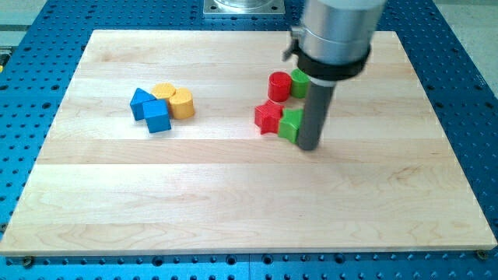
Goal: Keep circles parallel to each other
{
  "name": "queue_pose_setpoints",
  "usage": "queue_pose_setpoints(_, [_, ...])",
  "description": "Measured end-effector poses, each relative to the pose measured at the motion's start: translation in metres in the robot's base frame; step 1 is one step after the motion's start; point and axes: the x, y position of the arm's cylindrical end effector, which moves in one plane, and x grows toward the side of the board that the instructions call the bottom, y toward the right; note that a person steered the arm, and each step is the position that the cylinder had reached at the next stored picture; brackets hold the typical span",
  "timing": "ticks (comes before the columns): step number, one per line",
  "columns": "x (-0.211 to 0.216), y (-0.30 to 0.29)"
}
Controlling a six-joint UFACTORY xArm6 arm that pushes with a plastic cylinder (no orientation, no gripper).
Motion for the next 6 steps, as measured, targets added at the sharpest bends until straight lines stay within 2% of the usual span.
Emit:
queue_pose_setpoints(1, [0.008, 0.006])
queue_pose_setpoints(2, [0.055, -0.022])
queue_pose_setpoints(3, [0.053, -0.098])
queue_pose_setpoints(4, [0.053, -0.106])
queue_pose_setpoints(5, [0.080, -0.180])
queue_pose_setpoints(6, [0.030, -0.230])
